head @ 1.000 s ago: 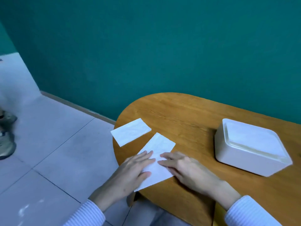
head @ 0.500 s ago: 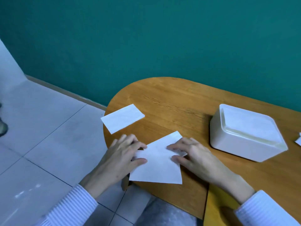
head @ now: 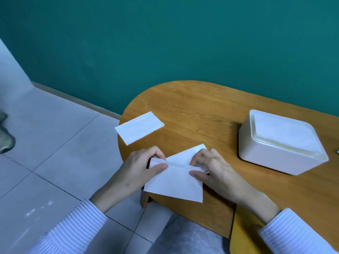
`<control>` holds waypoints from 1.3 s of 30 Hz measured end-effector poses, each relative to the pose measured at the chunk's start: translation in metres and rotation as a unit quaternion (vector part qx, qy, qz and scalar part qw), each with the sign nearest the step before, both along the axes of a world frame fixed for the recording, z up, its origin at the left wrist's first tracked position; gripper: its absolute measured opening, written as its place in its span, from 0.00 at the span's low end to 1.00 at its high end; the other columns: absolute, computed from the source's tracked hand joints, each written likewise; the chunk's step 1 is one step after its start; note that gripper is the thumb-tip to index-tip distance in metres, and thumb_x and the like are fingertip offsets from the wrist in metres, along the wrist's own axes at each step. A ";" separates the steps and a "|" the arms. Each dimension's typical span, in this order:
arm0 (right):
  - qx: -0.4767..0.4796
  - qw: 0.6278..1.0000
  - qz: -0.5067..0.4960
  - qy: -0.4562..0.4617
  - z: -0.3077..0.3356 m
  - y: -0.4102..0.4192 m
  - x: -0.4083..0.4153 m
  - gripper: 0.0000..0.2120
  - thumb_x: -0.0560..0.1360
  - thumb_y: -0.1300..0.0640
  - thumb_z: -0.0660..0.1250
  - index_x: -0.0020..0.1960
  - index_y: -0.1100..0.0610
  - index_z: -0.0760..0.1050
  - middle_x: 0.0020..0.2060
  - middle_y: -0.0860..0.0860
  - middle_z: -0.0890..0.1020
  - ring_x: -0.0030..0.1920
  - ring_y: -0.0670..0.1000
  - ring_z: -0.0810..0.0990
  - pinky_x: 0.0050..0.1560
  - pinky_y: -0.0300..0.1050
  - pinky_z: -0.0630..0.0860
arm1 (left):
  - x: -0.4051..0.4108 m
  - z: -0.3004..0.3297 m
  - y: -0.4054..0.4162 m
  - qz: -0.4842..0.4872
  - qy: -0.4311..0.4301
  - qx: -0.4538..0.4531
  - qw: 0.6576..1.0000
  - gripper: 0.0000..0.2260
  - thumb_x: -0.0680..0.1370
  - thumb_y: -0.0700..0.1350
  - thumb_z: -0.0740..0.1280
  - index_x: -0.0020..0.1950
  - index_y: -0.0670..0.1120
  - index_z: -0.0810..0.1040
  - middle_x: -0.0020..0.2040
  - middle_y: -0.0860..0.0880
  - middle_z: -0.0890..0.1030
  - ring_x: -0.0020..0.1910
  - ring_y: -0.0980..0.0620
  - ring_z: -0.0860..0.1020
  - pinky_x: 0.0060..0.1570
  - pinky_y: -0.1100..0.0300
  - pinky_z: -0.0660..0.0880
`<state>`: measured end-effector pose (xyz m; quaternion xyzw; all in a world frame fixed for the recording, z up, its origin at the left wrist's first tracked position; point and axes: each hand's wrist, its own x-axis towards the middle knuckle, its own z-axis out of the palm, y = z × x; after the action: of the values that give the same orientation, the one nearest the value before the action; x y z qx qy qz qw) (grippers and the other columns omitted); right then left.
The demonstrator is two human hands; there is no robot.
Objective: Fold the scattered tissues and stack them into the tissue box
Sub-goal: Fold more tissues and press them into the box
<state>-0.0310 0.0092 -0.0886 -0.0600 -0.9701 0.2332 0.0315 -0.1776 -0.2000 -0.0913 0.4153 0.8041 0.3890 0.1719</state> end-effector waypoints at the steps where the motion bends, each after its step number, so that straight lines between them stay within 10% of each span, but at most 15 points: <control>1: -0.038 0.999 -0.009 -0.005 0.005 0.001 0.000 0.02 0.79 0.48 0.66 0.49 0.42 0.73 0.46 0.39 0.76 0.49 0.39 0.69 0.48 0.35 0.65 | 0.000 0.002 0.000 0.006 -0.027 0.012 1.000 0.05 0.78 0.53 0.70 0.46 0.56 0.76 0.44 0.58 0.80 0.49 0.57 0.79 0.42 0.55 0.76; 6: -0.130 0.989 -0.076 0.013 0.034 0.019 -0.009 0.07 0.77 0.53 0.69 0.42 0.44 0.75 0.38 0.45 0.81 0.43 0.45 0.77 0.45 0.45 0.72 | 0.004 0.003 0.007 0.031 -0.078 0.047 0.995 0.09 0.76 0.58 0.71 0.52 0.57 0.78 0.42 0.54 0.83 0.46 0.54 0.81 0.44 0.53 0.78; 18: -0.040 0.994 -0.101 -0.029 -0.005 0.036 -0.038 0.10 0.77 0.57 0.67 0.54 0.45 0.74 0.45 0.42 0.76 0.51 0.48 0.73 0.47 0.43 0.64 | 0.009 -0.015 0.038 0.093 0.127 -0.100 0.982 0.15 0.79 0.59 0.66 0.64 0.58 0.74 0.45 0.60 0.76 0.47 0.59 0.74 0.46 0.63 0.75; 26: 0.095 0.994 -0.017 -0.041 -0.001 0.043 -0.039 0.09 0.77 0.55 0.68 0.55 0.45 0.72 0.50 0.42 0.67 0.49 0.47 0.61 0.55 0.47 0.65 | 0.008 -0.017 0.045 0.070 0.141 -0.118 0.980 0.09 0.78 0.58 0.66 0.55 0.57 0.73 0.54 0.58 0.69 0.56 0.59 0.67 0.42 0.67 0.68; 39: -0.027 0.998 0.040 -0.042 0.010 0.048 -0.036 0.11 0.76 0.62 0.66 0.45 0.45 0.74 0.44 0.41 0.78 0.51 0.44 0.75 0.54 0.48 0.73 | -0.007 -0.019 0.044 -0.077 0.098 -0.051 0.991 0.14 0.81 0.48 0.65 0.63 0.65 0.72 0.58 0.65 0.70 0.60 0.62 0.65 0.56 0.62 0.68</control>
<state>-0.0665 0.0576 -0.0788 -0.0322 -0.9655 0.2577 -0.0205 -0.1847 -0.1562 -0.1101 0.5030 0.8013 0.2906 0.1431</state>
